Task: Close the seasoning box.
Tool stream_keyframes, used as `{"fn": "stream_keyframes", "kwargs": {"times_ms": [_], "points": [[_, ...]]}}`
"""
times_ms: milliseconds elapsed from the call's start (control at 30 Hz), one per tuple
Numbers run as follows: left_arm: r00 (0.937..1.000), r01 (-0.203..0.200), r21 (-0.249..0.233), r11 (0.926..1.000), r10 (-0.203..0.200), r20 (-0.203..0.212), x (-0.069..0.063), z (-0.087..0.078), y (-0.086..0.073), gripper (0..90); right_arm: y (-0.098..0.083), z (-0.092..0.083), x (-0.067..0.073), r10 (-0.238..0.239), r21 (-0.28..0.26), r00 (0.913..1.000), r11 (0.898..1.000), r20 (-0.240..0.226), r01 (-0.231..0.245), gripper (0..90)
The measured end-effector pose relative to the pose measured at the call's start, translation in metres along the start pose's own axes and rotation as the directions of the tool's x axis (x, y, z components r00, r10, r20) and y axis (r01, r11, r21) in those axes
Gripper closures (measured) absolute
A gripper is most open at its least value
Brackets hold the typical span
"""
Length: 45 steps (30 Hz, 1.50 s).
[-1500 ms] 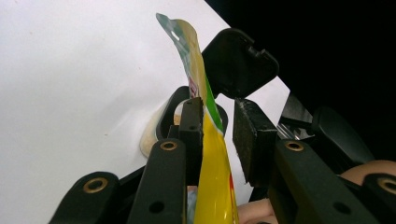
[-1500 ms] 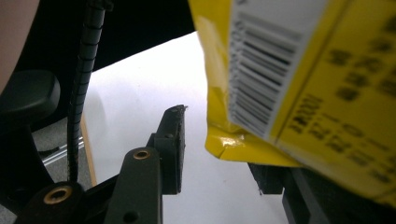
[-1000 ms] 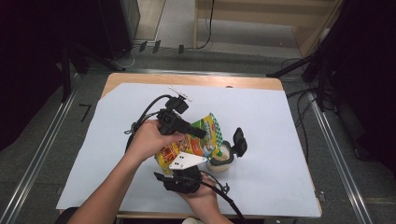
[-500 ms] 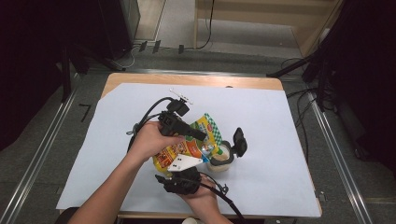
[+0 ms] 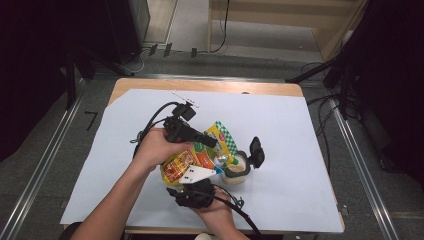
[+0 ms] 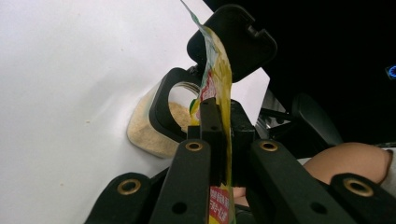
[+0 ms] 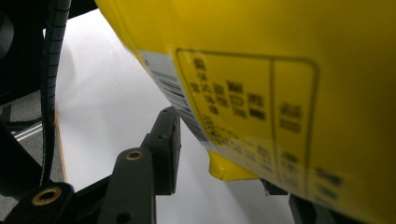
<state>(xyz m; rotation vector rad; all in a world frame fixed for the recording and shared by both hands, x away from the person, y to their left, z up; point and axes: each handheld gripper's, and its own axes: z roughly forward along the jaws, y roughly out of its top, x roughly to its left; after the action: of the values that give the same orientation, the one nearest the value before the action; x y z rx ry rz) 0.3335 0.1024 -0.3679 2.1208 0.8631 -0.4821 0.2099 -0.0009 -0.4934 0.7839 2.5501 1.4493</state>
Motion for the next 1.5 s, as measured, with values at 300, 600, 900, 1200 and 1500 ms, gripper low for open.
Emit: {"fn": "stream_keyframes", "kwargs": {"times_ms": [300, 600, 900, 1200, 1500], "points": [[0.9997, -0.015, 0.002, 0.9999, 0.015, -0.016, 0.001, -0.010, -0.001, 89.6, 0.001, -0.002, -0.003, 0.011, -0.007, 0.9999, 1.000, 0.007, -0.011, 56.0], [0.9999, -0.010, -0.001, 0.9999, 0.010, 0.005, 0.005, -0.019, -0.003, 90.0, 0.000, -0.002, -0.005, 0.019, -0.001, 0.9996, 1.000, 0.021, -0.019, 54.1], [0.9973, -0.017, -0.016, 0.9997, 0.018, 0.072, 0.014, -0.035, -0.007, 90.0, 0.000, -0.003, -0.008, 0.026, -0.007, 0.9990, 1.000, 0.036, -0.026, 50.6], [0.9950, -0.019, -0.047, 0.9987, 0.023, 0.097, 0.018, -0.050, -0.010, 90.0, 0.000, -0.004, -0.009, 0.031, -0.016, 0.9984, 0.999, 0.048, -0.030, 49.1], [0.9898, -0.031, -0.073, 0.9968, 0.041, 0.137, 0.018, -0.060, -0.012, 90.0, 0.000, -0.007, -0.011, 0.032, -0.033, 0.9977, 0.999, 0.061, -0.030, 48.4]]}}
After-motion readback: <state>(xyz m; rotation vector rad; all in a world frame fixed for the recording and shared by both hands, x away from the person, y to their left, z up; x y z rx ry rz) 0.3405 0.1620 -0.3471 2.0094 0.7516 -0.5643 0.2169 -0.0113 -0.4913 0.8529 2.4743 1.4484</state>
